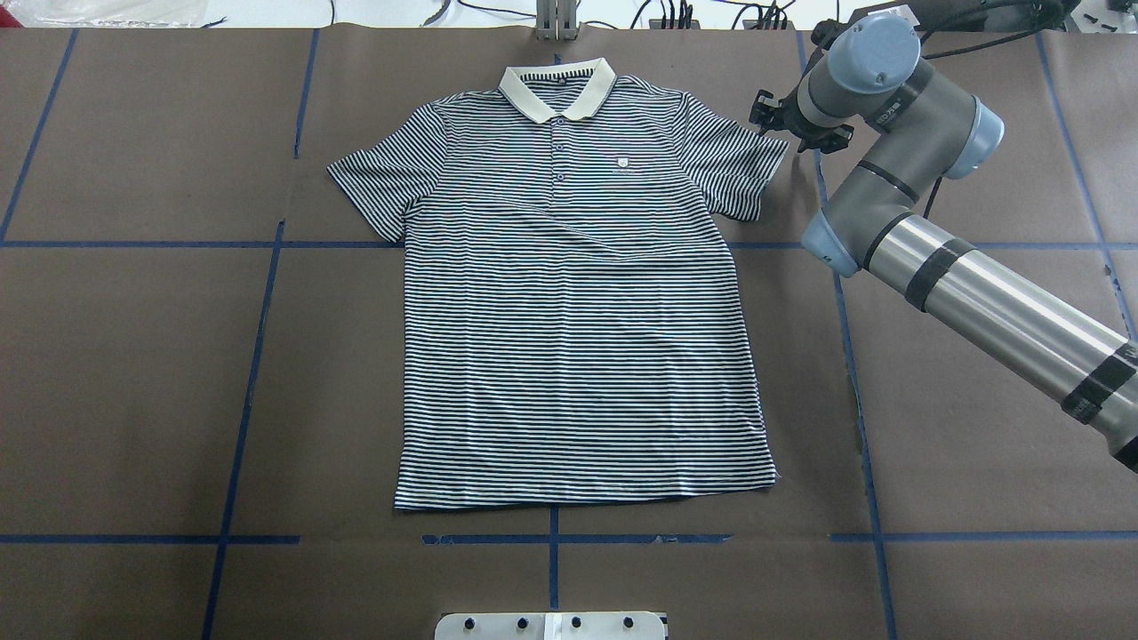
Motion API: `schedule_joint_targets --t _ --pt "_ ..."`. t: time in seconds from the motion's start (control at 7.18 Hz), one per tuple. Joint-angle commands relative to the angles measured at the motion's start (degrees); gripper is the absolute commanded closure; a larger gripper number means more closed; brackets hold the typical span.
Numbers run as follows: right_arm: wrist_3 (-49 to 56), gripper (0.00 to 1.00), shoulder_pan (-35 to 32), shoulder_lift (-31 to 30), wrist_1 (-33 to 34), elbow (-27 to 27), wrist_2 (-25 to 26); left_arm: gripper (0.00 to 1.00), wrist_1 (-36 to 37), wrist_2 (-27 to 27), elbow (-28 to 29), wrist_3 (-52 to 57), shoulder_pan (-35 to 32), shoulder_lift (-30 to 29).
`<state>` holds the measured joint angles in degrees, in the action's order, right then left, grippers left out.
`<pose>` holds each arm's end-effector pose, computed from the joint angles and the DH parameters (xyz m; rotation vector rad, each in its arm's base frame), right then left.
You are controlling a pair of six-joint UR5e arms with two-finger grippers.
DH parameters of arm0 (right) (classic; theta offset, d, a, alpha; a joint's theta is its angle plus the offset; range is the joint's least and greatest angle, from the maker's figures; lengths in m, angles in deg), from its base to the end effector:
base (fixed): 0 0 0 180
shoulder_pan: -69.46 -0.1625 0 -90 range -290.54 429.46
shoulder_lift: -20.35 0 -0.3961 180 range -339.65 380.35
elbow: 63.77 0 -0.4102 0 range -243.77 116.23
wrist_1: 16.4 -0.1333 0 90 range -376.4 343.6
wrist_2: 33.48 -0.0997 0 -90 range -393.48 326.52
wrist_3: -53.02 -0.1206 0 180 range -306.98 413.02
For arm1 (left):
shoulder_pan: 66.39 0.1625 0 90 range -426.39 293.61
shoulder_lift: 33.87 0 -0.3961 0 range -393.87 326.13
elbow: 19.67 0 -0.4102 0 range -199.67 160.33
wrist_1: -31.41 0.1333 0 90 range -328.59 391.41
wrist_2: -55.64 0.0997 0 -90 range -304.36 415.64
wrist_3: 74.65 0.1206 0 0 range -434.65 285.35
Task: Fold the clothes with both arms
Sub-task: 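Move the right gripper over the shirt toward the collar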
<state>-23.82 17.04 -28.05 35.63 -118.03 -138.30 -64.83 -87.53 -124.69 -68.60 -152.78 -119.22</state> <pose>-0.4212 -0.7153 0.4319 0.2079 -0.7827 0.5491 -0.0060 -0.4889 0.5242 0.2892 0.9181 0.2899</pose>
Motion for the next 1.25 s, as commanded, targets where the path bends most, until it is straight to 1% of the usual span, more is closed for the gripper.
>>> schedule_joint_targets --t 0.0,0.14,0.28,0.42,0.56,0.84,0.97,1.11 --pt "-0.1 0.45 0.2 0.1 0.0 0.4 0.2 0.00 0.0 0.0 -0.1 0.0 0.0 0.0" --pt "-0.1 0.52 0.2 0.1 0.0 0.5 0.2 0.00 0.0 0.0 -0.1 0.1 0.0 0.1" --pt "0.0 0.64 0.2 0.1 0.0 0.5 0.2 0.00 0.0 0.0 -0.1 0.1 0.0 0.3" --pt "-0.1 0.87 0.2 0.1 0.0 0.5 0.2 0.00 0.0 0.0 -0.1 0.2 0.0 0.4" --pt "0.2 1.00 0.2 0.0 0.0 0.5 0.2 0.00 0.0 0.0 -0.1 0.2 0.0 0.4" --pt "0.2 1.00 0.1 -0.6 0.1 -1.0 0.1 0.00 0.0 0.0 -0.1 0.2 0.0 0.5" --pt "0.3 1.00 0.1 -0.9 0.2 -3.3 -0.1 0.00 0.0 0.0 -0.3 0.1 0.0 0.6" --pt "-0.2 1.00 0.2 -1.6 1.0 -7.0 -0.4 0.00 0.0 0.0 -0.3 0.1 0.0 0.7"
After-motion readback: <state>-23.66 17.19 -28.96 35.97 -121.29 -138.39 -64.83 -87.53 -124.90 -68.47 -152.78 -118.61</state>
